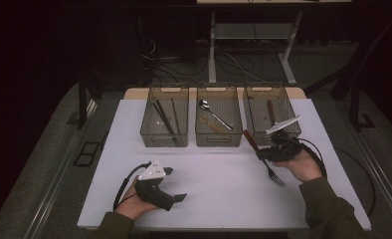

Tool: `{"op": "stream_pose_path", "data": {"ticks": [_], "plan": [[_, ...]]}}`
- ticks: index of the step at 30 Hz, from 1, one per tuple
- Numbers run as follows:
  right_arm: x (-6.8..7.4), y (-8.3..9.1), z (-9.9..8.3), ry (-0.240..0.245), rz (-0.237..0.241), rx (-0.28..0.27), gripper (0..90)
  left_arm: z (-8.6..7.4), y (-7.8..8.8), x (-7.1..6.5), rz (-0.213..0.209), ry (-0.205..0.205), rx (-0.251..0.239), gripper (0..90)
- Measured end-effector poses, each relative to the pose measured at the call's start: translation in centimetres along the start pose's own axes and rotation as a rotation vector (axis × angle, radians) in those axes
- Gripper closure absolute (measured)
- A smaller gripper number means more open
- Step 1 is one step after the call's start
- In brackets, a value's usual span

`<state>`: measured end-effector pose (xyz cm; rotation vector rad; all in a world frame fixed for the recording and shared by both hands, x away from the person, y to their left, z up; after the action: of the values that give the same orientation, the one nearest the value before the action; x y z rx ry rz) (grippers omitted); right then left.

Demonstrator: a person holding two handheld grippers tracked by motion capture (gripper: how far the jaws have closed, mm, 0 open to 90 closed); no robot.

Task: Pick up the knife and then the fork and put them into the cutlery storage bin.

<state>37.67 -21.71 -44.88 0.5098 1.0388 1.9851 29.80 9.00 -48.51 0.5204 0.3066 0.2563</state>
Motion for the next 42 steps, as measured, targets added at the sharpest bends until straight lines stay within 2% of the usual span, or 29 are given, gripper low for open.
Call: {"op": "stream_pose_path", "data": {"ticks": [5, 12, 17, 21, 24, 31, 38, 42], "plan": [[-1.0, 1.1, 0.4, -0.051, -0.012, -0.118, 76.8, 0.0, 0.1, 0.0, 0.001, 0.001, -0.003, 1.1], [-2.2, 2.2, 1.1, -0.132, -0.018, -0.248, 76.8, 0.0, 0.0, 0.0, 0.001, 0.007, -0.003, 1.1], [-3.2, 3.3, 1.7, -0.189, -0.058, -0.345, 76.8, 0.0, 0.0, 0.0, 0.002, 0.01, -0.006, 1.0], [-4.1, 4.1, 2.3, -0.204, -0.097, -0.426, 76.7, 0.0, 0.0, 0.1, 0.004, 0.011, -0.006, 1.0], [-4.8, 4.5, 2.9, -0.223, -0.13, -0.464, 76.8, 0.0, 0.0, 0.1, 0.005, 0.011, -0.004, 1.0], [-6.3, 5.3, 5.0, -0.255, -0.204, -0.517, 76.8, -0.1, -0.1, 0.1, 0.002, 0.013, -0.002, 1.0], [-7.7, 5.4, 8.1, -0.253, -0.28, -0.52, 76.8, 0.0, -0.1, 0.0, -0.002, 0.013, -0.013, 1.0], [-8.7, 4.9, 9.6, -0.257, -0.317, -0.515, 76.8, 0.0, 0.0, 0.0, -0.004, 0.007, -0.008, 1.0]]}}
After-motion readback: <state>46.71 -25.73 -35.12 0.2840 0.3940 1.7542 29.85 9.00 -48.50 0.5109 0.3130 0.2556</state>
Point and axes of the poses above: each handheld gripper's, and its own axes: y roughly backward along the jaws, z roughly out of its top, x roughly to its left, the point moved 8 cm from there along -y, roughly forward along the jaws, and after that the axes turned 12 degrees about -z, right-handed, at the moved point
